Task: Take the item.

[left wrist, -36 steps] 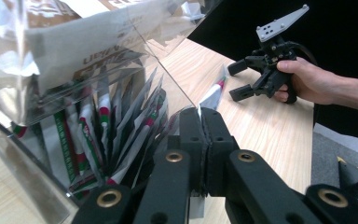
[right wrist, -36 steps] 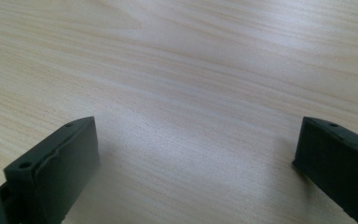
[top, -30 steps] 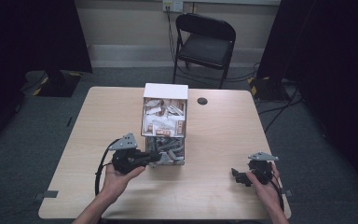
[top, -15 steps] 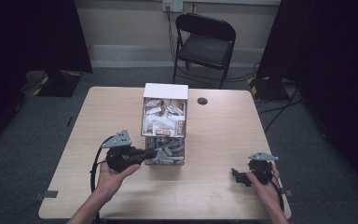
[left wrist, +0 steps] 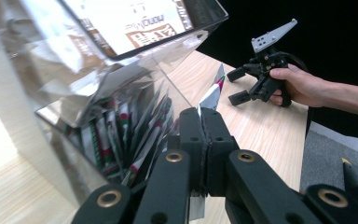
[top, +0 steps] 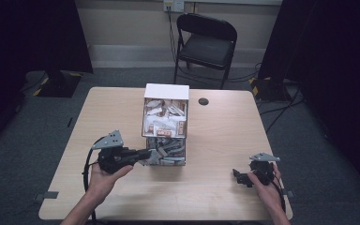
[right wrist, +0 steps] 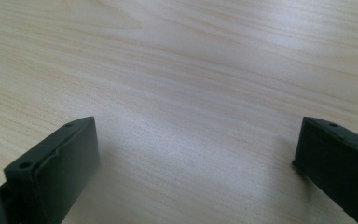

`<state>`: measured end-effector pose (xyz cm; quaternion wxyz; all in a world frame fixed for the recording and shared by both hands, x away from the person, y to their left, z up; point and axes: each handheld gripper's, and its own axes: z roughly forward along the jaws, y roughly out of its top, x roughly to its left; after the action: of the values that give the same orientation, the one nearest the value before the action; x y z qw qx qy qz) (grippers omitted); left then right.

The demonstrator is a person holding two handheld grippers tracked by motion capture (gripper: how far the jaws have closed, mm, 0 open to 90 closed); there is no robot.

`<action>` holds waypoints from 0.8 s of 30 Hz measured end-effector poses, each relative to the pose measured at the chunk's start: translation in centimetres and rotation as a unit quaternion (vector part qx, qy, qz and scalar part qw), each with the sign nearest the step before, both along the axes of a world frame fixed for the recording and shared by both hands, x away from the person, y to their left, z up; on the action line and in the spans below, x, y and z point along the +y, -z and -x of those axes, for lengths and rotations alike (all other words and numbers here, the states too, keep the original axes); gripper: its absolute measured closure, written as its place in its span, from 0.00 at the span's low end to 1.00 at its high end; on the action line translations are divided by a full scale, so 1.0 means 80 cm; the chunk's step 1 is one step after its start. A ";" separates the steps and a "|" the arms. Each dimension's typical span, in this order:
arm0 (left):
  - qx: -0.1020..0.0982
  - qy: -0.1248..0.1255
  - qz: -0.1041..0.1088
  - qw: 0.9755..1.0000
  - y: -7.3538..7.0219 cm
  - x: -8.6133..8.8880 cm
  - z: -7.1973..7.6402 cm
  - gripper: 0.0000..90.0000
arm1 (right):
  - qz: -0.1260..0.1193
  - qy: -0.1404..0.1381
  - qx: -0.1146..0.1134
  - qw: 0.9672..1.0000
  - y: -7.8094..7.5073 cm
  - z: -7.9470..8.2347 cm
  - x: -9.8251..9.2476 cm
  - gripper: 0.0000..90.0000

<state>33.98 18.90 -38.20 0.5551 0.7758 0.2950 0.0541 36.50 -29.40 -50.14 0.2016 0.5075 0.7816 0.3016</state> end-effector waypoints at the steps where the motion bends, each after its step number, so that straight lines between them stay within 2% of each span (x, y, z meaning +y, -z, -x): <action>1: 0.000 -0.006 0.004 1.000 -0.001 0.006 0.001 0.99 | 0.000 0.000 0.000 1.000 0.000 0.000 0.000 0.00; 7: -0.002 -0.016 0.016 1.000 -0.006 0.024 0.005 0.99 | 0.000 0.000 0.000 1.000 0.000 0.000 0.000 0.00; 24: -0.004 -0.041 0.009 0.999 -0.013 0.055 0.011 0.99 | 0.000 0.000 0.000 1.000 0.000 0.000 0.000 0.00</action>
<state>33.11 23.34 -37.17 0.5605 0.7577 0.3250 0.0777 36.52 -29.39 -50.14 0.2015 0.5071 0.7818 0.3018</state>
